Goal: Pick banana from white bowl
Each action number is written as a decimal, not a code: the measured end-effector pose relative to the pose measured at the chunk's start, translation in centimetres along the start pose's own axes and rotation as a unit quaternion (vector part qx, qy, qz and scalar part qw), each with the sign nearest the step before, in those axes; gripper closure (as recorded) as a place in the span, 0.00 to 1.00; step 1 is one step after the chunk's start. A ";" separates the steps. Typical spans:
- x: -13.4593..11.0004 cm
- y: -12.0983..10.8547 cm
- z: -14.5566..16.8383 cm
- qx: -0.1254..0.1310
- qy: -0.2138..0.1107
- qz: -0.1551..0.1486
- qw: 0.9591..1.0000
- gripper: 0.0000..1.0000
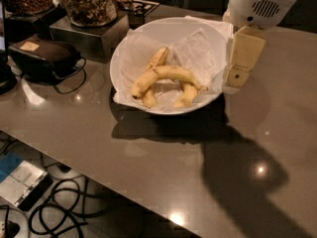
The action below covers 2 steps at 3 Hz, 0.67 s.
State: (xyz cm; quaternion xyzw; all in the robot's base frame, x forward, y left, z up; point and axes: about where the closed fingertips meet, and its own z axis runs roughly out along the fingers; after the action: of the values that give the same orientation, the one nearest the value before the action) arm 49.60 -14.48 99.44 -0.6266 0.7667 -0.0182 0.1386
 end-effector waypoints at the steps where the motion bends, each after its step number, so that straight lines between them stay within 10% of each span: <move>1: -1.7 -0.7 0.3 0.003 -0.020 -0.015 1.000 0.00; 2: -4.3 -1.6 1.5 -0.011 -0.025 -0.036 0.999 0.00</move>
Offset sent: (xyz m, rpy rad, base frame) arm 0.0355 0.0683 -0.0141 0.0101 0.0893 0.1558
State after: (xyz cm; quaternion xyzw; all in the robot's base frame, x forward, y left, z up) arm 52.29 -10.45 99.17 -0.6554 0.7402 0.0006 0.1499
